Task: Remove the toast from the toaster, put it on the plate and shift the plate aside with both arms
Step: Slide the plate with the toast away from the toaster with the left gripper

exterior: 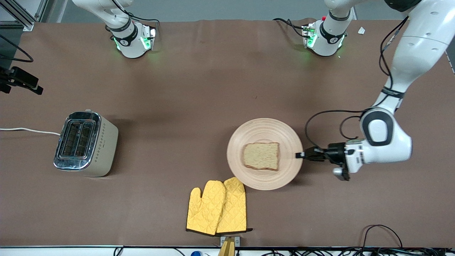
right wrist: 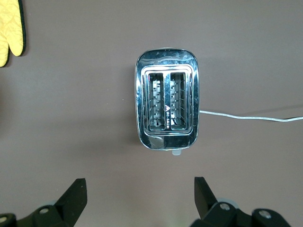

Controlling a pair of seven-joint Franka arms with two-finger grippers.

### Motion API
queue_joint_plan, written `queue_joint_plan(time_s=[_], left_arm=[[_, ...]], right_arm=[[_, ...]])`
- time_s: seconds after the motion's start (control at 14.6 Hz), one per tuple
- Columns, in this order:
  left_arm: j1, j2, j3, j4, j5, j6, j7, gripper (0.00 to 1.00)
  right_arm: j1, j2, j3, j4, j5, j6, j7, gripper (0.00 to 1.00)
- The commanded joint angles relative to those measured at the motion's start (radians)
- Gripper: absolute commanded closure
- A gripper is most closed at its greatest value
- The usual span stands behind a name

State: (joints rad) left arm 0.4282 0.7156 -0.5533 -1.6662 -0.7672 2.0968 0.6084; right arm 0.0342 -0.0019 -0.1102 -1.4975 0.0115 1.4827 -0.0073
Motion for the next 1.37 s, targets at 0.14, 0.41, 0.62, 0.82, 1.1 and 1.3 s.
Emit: queue_joint_plan(time_s=[0.14,0.41,0.62,0.82,1.1,1.3], left_arm=[[0.177,-0.001,-0.010,0.008,0.080,-0.076,0.091,1.00],[0.274,0.031,-0.004,0.032,0.187,-0.096,0.097,1.00],[0.337,0.065,-0.001,0.032,0.213,-0.096,0.129,1.00],[0.351,0.085,0.041,0.031,0.212,-0.096,0.142,0.99],[0.348,0.117,0.082,0.045,0.209,-0.095,0.163,0.55],[0.337,0.113,0.082,0.078,0.213,-0.095,0.157,0.00]], right_arm=[[-0.007,-0.009,0.012,-0.006,-0.016,-0.009,0.018,0.00],[-0.007,-0.009,0.012,-0.006,-0.016,-0.010,0.018,0.00],[-0.007,-0.009,0.012,-0.006,-0.016,-0.010,0.018,0.00],[-0.007,-0.009,0.012,-0.006,-0.016,-0.010,0.018,0.00],[-0.007,-0.010,0.012,-0.006,-0.016,-0.010,0.018,0.00],[-0.007,-0.010,0.012,-0.007,-0.016,-0.010,0.018,0.00]])
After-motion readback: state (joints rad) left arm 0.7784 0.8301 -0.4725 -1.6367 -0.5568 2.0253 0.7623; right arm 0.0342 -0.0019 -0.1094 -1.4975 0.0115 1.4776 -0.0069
